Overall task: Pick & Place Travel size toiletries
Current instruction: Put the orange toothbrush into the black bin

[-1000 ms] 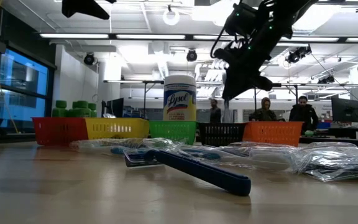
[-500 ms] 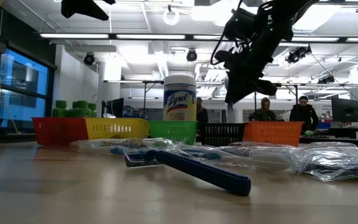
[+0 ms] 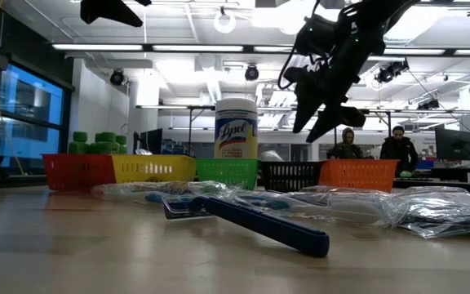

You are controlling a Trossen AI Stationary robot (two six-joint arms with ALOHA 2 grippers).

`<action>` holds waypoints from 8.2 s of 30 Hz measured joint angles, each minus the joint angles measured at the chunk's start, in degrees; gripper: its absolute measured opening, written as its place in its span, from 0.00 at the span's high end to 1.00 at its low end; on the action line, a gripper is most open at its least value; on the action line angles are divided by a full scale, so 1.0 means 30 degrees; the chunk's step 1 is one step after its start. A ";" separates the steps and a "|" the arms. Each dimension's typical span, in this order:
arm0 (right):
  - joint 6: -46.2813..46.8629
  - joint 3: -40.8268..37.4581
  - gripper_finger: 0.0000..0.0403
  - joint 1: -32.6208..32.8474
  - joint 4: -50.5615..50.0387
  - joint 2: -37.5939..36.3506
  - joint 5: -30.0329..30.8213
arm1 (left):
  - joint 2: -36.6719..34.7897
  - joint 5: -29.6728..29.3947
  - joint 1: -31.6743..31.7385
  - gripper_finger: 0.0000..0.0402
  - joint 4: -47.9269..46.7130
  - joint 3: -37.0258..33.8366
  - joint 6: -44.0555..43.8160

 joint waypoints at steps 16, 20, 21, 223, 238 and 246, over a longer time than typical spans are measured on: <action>0.0868 -0.0029 0.64 0.1107 -0.1746 -0.2507 -0.1167 | 0.0000 0.0227 0.0000 0.40 0.0000 0.0000 -0.0197; 0.2306 -0.0022 0.65 0.2245 -0.3055 -0.3826 -0.0207 | 0.0000 0.0607 0.0000 0.40 -0.0007 0.0000 -0.0277; 0.2739 -0.0022 0.66 0.2619 -0.3185 -0.4027 -0.0116 | -0.0007 0.0750 0.0000 0.40 -0.0007 0.0000 -0.0277; -0.1698 0.6961 0.91 0.3803 -0.4779 0.2266 0.7167 | -1.6976 0.2842 0.0000 0.40 1.5052 -2.0378 0.4852; -0.1573 0.4237 0.95 0.1669 -0.1605 0.2540 0.6981 | -1.6968 0.2841 0.0000 0.40 1.5045 -2.0378 0.4852; -0.0977 0.3042 0.93 0.1553 -0.0010 0.2863 0.6125 | -1.6968 0.2849 0.0005 0.40 1.5045 -2.0378 0.4852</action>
